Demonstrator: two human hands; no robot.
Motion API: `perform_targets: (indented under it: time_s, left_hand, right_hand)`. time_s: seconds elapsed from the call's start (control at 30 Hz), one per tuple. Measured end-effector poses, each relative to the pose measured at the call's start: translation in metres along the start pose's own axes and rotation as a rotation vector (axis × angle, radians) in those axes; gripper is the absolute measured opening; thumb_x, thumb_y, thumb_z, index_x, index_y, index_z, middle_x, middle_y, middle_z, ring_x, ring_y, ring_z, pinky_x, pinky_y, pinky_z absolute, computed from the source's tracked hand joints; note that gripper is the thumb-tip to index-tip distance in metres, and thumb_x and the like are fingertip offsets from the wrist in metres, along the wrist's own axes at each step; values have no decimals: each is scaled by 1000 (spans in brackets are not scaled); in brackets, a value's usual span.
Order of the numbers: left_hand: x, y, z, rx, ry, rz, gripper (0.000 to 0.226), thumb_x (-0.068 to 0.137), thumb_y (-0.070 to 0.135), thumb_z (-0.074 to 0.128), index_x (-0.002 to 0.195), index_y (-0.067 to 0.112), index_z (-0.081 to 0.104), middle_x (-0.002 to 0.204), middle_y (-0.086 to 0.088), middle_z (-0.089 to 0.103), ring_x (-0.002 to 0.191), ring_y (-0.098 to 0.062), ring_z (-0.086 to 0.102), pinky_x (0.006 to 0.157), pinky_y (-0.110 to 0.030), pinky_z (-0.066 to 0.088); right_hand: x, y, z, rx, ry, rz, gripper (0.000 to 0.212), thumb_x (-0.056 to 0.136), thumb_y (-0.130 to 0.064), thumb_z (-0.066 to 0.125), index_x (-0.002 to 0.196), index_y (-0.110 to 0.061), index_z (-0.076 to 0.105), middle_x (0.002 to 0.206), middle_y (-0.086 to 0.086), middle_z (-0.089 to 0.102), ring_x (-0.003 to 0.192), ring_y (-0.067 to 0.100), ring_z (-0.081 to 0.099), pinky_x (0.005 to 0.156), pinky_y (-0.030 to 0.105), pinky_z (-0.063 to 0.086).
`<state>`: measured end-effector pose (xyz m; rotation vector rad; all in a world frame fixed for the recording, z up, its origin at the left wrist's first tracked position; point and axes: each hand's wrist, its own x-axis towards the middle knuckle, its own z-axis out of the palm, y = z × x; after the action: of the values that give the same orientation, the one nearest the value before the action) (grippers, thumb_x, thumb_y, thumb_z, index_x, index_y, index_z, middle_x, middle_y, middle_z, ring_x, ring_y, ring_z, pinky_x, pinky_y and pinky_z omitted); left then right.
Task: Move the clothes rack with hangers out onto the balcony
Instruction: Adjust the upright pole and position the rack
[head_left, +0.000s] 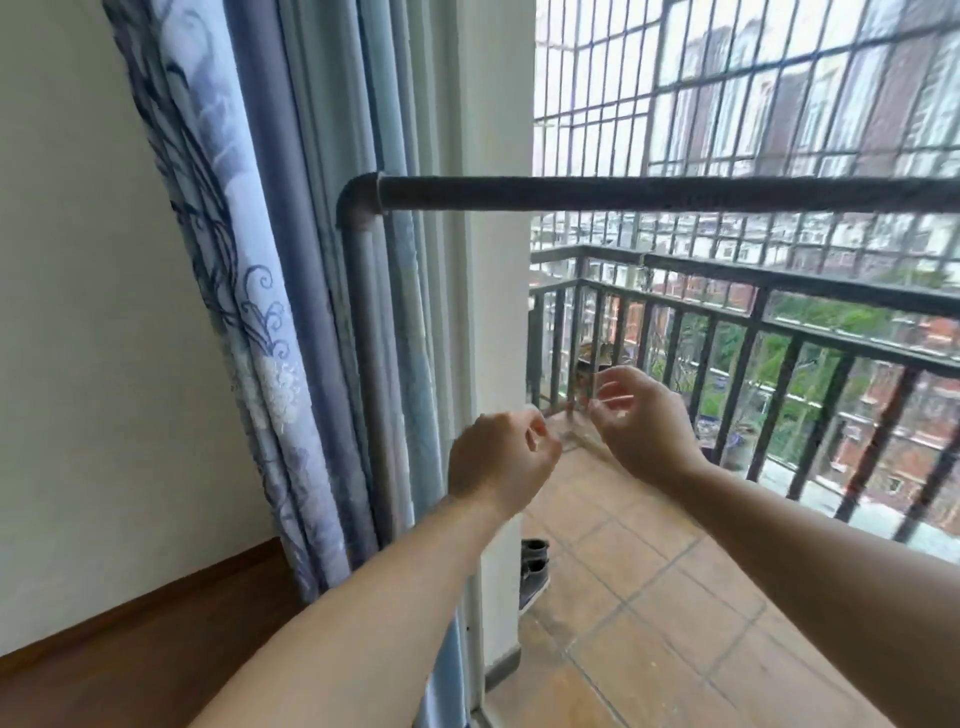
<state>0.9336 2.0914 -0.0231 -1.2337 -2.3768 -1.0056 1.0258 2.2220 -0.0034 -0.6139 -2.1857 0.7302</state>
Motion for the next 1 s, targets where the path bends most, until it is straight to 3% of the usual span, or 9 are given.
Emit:
perform_targets:
  time_s: [0.13, 0.27, 0.4, 0.57, 0.67, 0.73, 0.8, 0.87, 1.0]
  left_hand:
    - [41, 74, 3, -5, 57, 224, 15, 83, 34, 58, 78, 21, 62, 73, 2, 67, 65, -21, 62, 59, -29, 50]
    - [68, 141, -1, -31, 104, 427, 9, 83, 26, 60, 87, 19, 64, 80, -3, 68, 70, -24, 62, 63, -32, 52]
    - [82, 195, -3, -91, 87, 711, 13, 86, 21, 62, 95, 13, 68, 81, -5, 69, 69, -22, 64, 64, -36, 56]
    - [99, 252, -8, 3, 297, 1092, 26, 77, 14, 74, 102, 11, 68, 93, -8, 70, 90, -25, 61, 81, -42, 50]
    - [117, 279, -14, 215, 261, 955, 37, 81, 14, 64, 118, 15, 57, 112, -6, 62, 105, -24, 53, 93, -42, 40]
    - [127, 289, -19, 290, 147, 839, 25, 83, 12, 60, 108, 14, 56, 91, -3, 61, 81, -20, 56, 81, -37, 45]
    - [138, 298, -21, 346, 55, 779, 11, 84, 11, 59, 81, 15, 49, 68, 1, 51, 56, -14, 45, 63, -33, 41]
    - [147, 304, -21, 395, 15, 762, 26, 84, 15, 61, 69, 15, 39, 65, 2, 50, 52, -13, 42, 55, -31, 36]
    - [163, 306, -13, 474, -133, 709, 16, 86, 25, 62, 92, 14, 52, 73, 1, 55, 59, -12, 50, 51, -27, 37]
  right_hand:
    - [18, 27, -66, -39, 153, 14, 27, 85, -7, 65, 111, -9, 61, 96, 3, 69, 81, 13, 65, 74, 29, 57]
    - [22, 41, -116, -92, 323, -6, 27, 82, -7, 66, 109, -10, 61, 98, 3, 69, 80, 10, 61, 65, 11, 43]
    - [17, 46, -159, -195, 473, -77, 20, 80, -15, 71, 97, -21, 63, 90, -6, 67, 77, 7, 61, 65, 13, 41]
    - [17, 54, -209, -311, 804, -80, 27, 76, -10, 72, 84, -20, 49, 80, -9, 49, 68, -7, 44, 62, 5, 36]
    - [23, 58, -241, -427, 960, -32, 35, 72, -13, 73, 91, -16, 43, 91, -3, 43, 77, 7, 38, 71, 13, 34]
    - [30, 59, -259, -556, 976, -37, 46, 70, -17, 73, 104, -15, 43, 102, 4, 45, 93, 14, 39, 87, 24, 34]
    - [40, 60, -273, -690, 919, -33, 59, 67, -20, 76, 115, -17, 41, 115, 9, 48, 106, 22, 42, 95, 34, 35]
    - [51, 64, -285, -767, 867, -7, 61, 68, -20, 77, 119, -20, 45, 120, 9, 50, 111, 25, 45, 95, 40, 37]
    - [72, 76, -309, -829, 640, -16, 41, 71, -14, 71, 110, -19, 59, 106, -4, 62, 100, 18, 53, 95, 37, 33]
